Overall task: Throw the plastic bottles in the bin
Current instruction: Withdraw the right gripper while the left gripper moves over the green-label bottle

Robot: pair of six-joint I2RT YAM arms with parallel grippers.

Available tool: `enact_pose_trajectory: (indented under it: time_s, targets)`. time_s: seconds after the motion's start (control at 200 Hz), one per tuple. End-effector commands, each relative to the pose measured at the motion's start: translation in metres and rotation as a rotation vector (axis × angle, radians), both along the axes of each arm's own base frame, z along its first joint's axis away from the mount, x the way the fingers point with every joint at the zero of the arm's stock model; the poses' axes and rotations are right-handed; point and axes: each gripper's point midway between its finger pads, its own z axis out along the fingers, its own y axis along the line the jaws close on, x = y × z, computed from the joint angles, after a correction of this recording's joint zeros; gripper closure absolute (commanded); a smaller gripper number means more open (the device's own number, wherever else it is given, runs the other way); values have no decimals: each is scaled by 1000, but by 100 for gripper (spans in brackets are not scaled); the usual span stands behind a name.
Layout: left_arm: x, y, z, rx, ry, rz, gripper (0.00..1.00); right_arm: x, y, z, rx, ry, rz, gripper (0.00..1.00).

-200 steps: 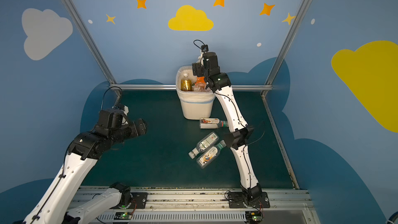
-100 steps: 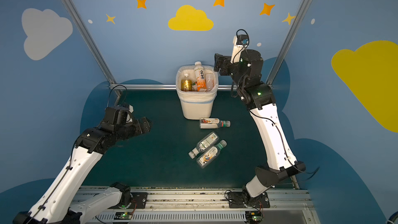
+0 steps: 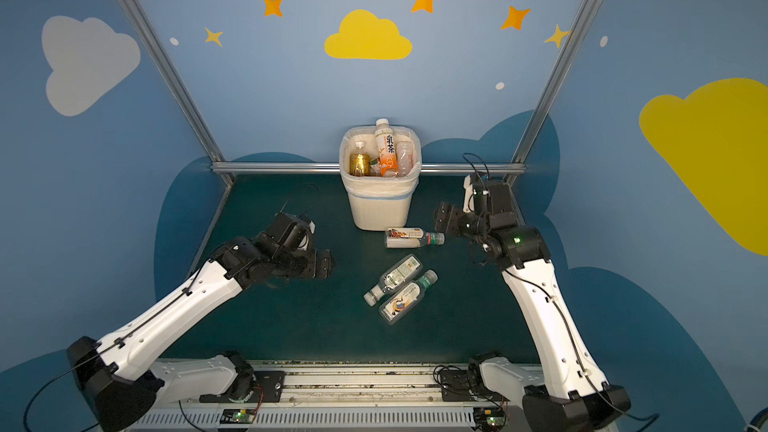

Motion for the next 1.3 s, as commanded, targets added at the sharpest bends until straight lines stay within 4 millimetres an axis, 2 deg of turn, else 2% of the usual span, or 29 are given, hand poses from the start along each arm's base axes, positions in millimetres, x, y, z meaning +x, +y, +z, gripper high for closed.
enact_pose_trajectory:
  time_s: [0.0,0.115,0.28,0.496,0.636,0.846,1.081,1.292]
  targets:
    - [-5,-11,4,-17,-12,-65,2,-39,-3,-45,57,173,-29,14]
    - [-11,-26,0,-5,-8,-137,2,-63,-2,-71,92,258,-35,22]
    - [-22,-46,-11,30,24,-224,5,-83,1,-93,105,373,-18,24]
    - [-31,-72,-12,63,38,-306,6,-87,2,-109,120,432,-38,24]
    - [-36,-87,-13,97,36,-354,6,-86,10,-120,160,480,-38,24]
    - [-46,-116,-17,101,40,-420,6,-83,12,-120,182,476,-47,23]
    - [-51,-147,-22,135,49,-494,6,-85,1,-111,163,458,-56,23]
    - [-57,-171,-33,192,69,-558,6,-89,-12,-113,174,478,-65,23]
